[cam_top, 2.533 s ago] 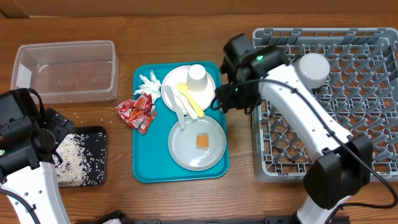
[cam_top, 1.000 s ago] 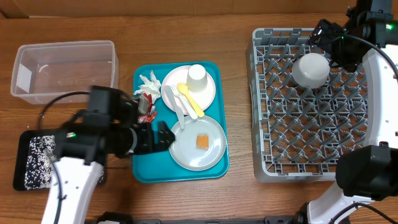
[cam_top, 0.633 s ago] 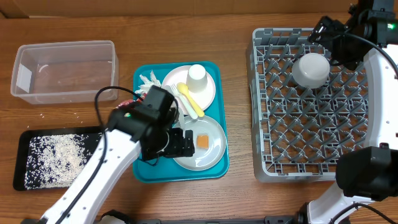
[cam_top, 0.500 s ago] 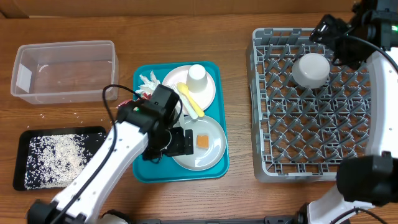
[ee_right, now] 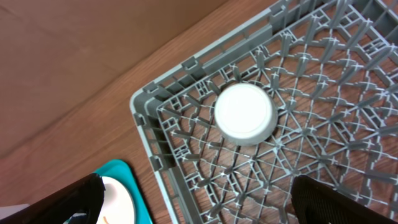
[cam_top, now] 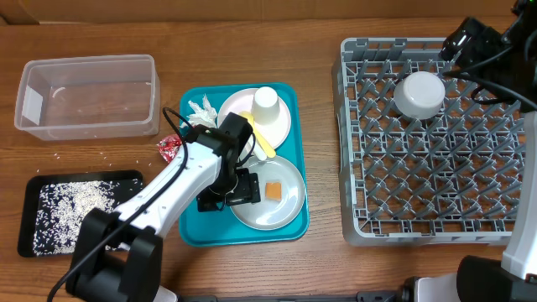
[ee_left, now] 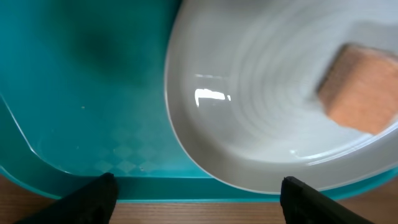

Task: Sort waste into correct bins and load items into the dishwasher rack
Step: 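Reach the left gripper to the white plate with the orange cube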

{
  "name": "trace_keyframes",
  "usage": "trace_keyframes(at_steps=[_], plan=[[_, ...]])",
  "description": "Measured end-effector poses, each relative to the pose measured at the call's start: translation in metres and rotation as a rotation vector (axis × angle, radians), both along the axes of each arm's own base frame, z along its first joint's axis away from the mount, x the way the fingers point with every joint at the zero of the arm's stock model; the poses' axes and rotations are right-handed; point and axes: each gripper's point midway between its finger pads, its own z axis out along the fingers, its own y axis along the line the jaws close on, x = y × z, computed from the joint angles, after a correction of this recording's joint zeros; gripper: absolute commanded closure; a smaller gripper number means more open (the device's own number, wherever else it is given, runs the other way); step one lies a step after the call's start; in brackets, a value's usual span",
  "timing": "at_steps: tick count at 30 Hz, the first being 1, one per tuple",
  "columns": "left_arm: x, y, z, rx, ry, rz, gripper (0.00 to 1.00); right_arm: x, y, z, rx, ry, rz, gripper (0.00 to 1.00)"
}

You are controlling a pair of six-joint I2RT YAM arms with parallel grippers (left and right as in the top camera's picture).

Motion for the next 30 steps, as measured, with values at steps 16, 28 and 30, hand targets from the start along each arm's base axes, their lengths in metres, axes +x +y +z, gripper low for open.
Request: trace_keyframes(at_steps=[16,28,30], plan=[[0.005,0.01,-0.013,0.07,0.0,-0.008,0.33,0.0,-0.001,-0.002,-0.005,0.008,-0.006,0.0],[0.008,0.012,-0.017,0.084,-0.02,-0.01,0.25,0.0,-0.002,-0.002,-0.006,0.008,-0.006,0.0],[0.007,0.013,-0.021,0.083,-0.021,-0.009,0.27,0.0,-0.001,-0.002,-0.005,0.008,-0.006,0.0]])
